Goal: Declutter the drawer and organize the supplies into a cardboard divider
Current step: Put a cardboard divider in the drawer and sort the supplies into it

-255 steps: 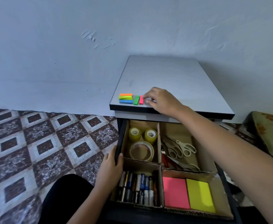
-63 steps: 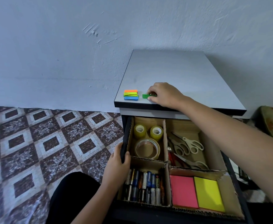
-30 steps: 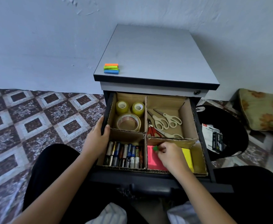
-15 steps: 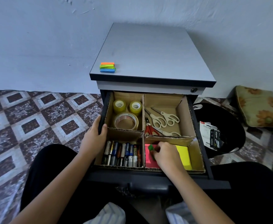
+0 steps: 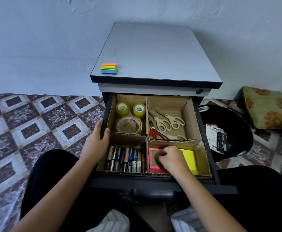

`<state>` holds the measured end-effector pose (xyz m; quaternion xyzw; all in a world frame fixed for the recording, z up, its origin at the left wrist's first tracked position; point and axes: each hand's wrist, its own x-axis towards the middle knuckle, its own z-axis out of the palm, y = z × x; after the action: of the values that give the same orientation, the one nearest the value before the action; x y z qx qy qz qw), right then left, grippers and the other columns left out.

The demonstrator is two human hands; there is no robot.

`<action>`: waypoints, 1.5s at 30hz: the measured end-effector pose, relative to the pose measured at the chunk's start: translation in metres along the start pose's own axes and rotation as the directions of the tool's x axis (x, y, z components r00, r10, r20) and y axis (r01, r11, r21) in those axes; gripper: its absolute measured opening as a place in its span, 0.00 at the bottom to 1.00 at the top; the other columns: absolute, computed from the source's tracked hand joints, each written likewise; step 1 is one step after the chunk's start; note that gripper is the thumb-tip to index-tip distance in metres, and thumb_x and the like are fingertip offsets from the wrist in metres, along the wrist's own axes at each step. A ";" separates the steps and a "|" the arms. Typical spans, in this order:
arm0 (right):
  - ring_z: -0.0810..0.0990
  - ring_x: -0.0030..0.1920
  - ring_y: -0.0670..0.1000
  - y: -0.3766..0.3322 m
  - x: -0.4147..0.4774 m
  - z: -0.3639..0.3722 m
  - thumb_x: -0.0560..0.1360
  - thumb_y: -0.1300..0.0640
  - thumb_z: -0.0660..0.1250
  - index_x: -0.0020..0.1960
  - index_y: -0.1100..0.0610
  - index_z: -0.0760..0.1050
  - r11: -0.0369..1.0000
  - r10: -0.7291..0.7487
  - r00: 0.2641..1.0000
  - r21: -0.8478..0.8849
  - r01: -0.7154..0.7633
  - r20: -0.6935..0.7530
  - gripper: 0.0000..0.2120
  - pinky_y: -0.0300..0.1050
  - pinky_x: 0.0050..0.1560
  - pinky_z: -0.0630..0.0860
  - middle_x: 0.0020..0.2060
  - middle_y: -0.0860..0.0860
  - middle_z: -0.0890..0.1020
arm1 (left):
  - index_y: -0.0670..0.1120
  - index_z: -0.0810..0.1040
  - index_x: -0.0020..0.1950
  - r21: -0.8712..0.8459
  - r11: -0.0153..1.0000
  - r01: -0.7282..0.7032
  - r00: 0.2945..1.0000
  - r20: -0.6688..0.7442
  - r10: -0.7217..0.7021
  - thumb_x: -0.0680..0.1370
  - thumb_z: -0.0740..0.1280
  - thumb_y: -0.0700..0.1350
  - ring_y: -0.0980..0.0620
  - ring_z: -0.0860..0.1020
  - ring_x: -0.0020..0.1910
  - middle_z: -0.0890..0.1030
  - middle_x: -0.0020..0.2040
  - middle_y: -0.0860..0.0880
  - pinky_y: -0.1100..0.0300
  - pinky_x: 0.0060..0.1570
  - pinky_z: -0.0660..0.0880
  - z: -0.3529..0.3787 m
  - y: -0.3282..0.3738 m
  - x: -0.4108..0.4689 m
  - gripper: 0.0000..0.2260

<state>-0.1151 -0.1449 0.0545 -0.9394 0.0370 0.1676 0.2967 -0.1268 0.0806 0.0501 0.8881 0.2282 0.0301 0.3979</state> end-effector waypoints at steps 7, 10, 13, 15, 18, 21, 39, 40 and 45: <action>0.71 0.29 0.44 -0.006 -0.010 -0.004 0.79 0.51 0.60 0.48 0.57 0.80 0.992 -0.123 0.980 -0.044 0.118 -0.159 0.13 0.34 0.26 0.61 0.35 0.49 0.79 | 0.53 0.56 0.76 0.010 1.000 0.016 1.000 0.001 -0.016 0.81 0.55 0.54 0.40 0.77 0.56 0.76 0.62 0.41 0.47 0.53 0.75 0.001 -0.001 -0.001 0.23; 0.73 0.31 0.43 -0.032 -0.011 -0.024 0.79 0.50 0.60 0.49 0.55 0.79 0.954 -0.293 0.931 -0.003 0.299 -0.216 0.12 0.35 0.31 0.67 0.39 0.48 0.81 | 0.53 0.56 0.76 0.016 1.000 0.010 1.000 -0.007 -0.010 0.81 0.55 0.53 0.39 0.77 0.55 0.76 0.63 0.41 0.45 0.52 0.76 0.002 0.001 0.000 0.23; 0.77 0.40 0.44 -0.074 0.007 -0.050 0.77 0.52 0.63 0.50 0.54 0.79 0.867 -0.478 0.835 0.009 0.499 -0.273 0.08 0.38 0.42 0.75 0.43 0.46 0.81 | 0.53 0.55 0.76 0.023 1.000 0.004 1.000 0.000 -0.004 0.81 0.55 0.53 0.38 0.78 0.54 0.76 0.62 0.39 0.47 0.49 0.76 0.002 0.003 -0.001 0.23; 0.77 0.46 0.45 -0.105 0.024 -0.064 0.77 0.54 0.63 0.53 0.55 0.78 0.799 -0.586 0.767 -0.028 0.601 -0.263 0.08 0.38 0.48 0.75 0.46 0.46 0.79 | 0.52 0.55 0.75 0.023 1.000 -0.002 1.000 0.002 0.002 0.81 0.55 0.53 0.41 0.78 0.52 0.74 0.65 0.41 0.52 0.44 0.76 0.002 0.002 0.000 0.23; 0.75 0.51 0.46 -0.145 0.053 -0.073 0.78 0.55 0.63 0.60 0.55 0.76 0.711 -0.702 0.684 -0.131 0.691 -0.200 0.12 0.38 0.52 0.72 0.51 0.49 0.76 | 0.54 0.55 0.75 0.027 1.000 0.011 1.000 0.004 -0.011 0.81 0.55 0.53 0.47 0.79 0.44 0.76 0.63 0.42 0.58 0.34 0.72 0.002 0.002 0.000 0.23; 0.74 0.56 0.51 -0.175 0.082 -0.069 0.78 0.55 0.62 0.63 0.55 0.75 0.655 -0.755 0.633 -0.237 0.717 -0.172 0.14 0.41 0.55 0.71 0.55 0.53 0.75 | 0.55 0.56 0.75 0.020 0.999 0.027 1.000 0.003 -0.027 0.81 0.56 0.53 0.48 0.79 0.45 0.77 0.61 0.44 0.59 0.37 0.72 0.002 0.004 0.001 0.22; 0.72 0.58 0.55 -0.208 0.117 -0.060 0.79 0.53 0.59 0.62 0.55 0.76 0.543 -0.808 0.584 -0.488 0.683 -0.082 0.15 0.50 0.54 0.72 0.57 0.53 0.76 | 0.57 0.57 0.73 -0.061 0.998 0.021 1.000 0.013 -0.020 0.80 0.56 0.53 0.52 0.77 0.45 0.76 0.62 0.46 0.63 0.35 0.69 0.001 0.000 0.004 0.21; 0.72 0.58 0.55 -0.208 0.116 -0.060 0.79 0.53 0.59 0.62 0.55 0.76 0.540 -0.807 0.585 -0.493 0.682 -0.076 0.15 0.50 0.54 0.72 0.57 0.53 0.77 | 0.57 0.57 0.73 -0.063 0.998 0.016 1.000 0.012 -0.016 0.80 0.56 0.53 0.52 0.78 0.45 0.76 0.61 0.46 0.63 0.35 0.70 0.001 -0.001 0.004 0.21; 0.71 0.59 0.55 -0.207 0.114 -0.060 0.79 0.51 0.60 0.63 0.55 0.74 0.522 -0.807 0.589 -0.521 0.675 -0.046 0.16 0.48 0.54 0.69 0.58 0.53 0.77 | 0.55 0.58 0.74 -0.071 0.997 0.005 1.000 0.010 -0.004 0.81 0.56 0.52 0.56 0.77 0.41 0.77 0.59 0.47 0.65 0.32 0.69 0.000 0.000 0.003 0.21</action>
<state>0.0446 -0.0055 0.1751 -0.9170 -0.3691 -0.1088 0.1053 -0.1236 0.0817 0.0496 0.8730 0.2272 0.0331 0.4302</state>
